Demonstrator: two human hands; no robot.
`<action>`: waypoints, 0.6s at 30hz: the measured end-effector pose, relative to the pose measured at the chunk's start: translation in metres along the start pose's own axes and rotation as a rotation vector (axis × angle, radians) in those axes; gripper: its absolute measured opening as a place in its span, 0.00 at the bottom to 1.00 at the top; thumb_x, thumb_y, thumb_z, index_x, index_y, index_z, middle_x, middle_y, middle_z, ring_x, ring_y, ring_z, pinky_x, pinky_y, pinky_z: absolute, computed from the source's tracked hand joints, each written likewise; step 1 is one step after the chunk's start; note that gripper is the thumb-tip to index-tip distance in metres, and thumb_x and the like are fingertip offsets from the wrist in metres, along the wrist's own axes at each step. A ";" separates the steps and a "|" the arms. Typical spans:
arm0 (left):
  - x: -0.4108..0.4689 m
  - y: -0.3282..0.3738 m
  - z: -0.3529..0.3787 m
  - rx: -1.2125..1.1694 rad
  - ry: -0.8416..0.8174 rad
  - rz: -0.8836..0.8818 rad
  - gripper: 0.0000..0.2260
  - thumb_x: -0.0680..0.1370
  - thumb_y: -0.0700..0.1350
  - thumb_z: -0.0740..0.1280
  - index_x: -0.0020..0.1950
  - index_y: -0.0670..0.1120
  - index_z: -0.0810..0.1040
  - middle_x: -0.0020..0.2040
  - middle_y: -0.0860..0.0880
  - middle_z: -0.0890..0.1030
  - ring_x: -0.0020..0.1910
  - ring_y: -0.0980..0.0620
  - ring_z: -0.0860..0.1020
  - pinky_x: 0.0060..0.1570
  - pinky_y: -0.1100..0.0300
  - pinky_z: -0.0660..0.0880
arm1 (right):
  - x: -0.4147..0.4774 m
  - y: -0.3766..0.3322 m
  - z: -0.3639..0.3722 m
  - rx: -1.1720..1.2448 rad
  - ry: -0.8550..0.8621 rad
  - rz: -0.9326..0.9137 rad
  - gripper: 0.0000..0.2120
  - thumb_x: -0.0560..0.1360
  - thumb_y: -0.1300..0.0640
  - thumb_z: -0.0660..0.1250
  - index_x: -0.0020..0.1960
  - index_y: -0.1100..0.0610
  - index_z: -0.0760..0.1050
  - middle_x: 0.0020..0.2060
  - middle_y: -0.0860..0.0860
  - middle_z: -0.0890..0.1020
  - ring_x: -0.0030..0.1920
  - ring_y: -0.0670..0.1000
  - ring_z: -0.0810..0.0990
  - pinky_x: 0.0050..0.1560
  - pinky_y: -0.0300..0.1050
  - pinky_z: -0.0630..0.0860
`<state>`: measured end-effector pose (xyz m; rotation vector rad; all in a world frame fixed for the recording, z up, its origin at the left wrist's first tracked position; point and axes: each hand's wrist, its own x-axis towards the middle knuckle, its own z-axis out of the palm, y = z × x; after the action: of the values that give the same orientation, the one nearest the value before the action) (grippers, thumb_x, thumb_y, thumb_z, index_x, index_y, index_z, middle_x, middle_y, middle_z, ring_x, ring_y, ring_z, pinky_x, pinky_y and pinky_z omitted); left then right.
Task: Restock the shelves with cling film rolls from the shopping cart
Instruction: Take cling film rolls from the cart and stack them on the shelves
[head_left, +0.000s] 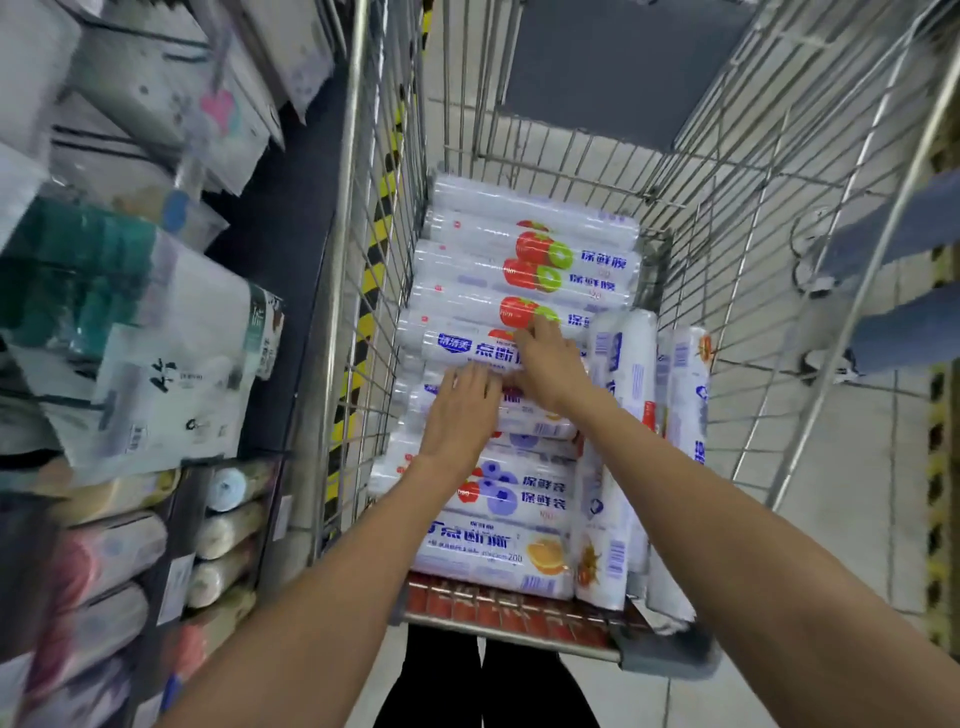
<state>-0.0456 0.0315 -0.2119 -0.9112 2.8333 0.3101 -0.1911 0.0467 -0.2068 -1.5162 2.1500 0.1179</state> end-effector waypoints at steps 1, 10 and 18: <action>-0.004 0.001 -0.003 -0.005 -0.041 -0.013 0.19 0.63 0.34 0.73 0.54 0.39 0.78 0.46 0.42 0.81 0.46 0.43 0.79 0.49 0.53 0.75 | -0.002 -0.001 -0.010 0.026 0.013 0.020 0.27 0.76 0.51 0.67 0.69 0.62 0.64 0.65 0.60 0.67 0.66 0.61 0.66 0.61 0.57 0.68; -0.027 -0.005 -0.095 -0.922 -0.143 -0.512 0.17 0.74 0.52 0.71 0.56 0.43 0.77 0.50 0.46 0.81 0.49 0.47 0.79 0.42 0.58 0.74 | -0.080 -0.019 -0.164 0.776 0.373 0.110 0.18 0.72 0.52 0.72 0.54 0.59 0.69 0.38 0.43 0.75 0.35 0.41 0.74 0.35 0.32 0.69; -0.086 0.017 -0.248 -1.751 0.281 -0.546 0.09 0.77 0.40 0.67 0.56 0.41 0.73 0.37 0.48 0.82 0.32 0.52 0.80 0.35 0.59 0.78 | -0.185 -0.059 -0.230 1.455 0.120 -0.101 0.15 0.66 0.50 0.69 0.48 0.58 0.78 0.32 0.48 0.84 0.32 0.46 0.81 0.33 0.39 0.78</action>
<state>-0.0061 0.0330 0.0483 -1.8198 1.6372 2.7720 -0.1715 0.1039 0.0882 -0.6883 1.4526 -1.2842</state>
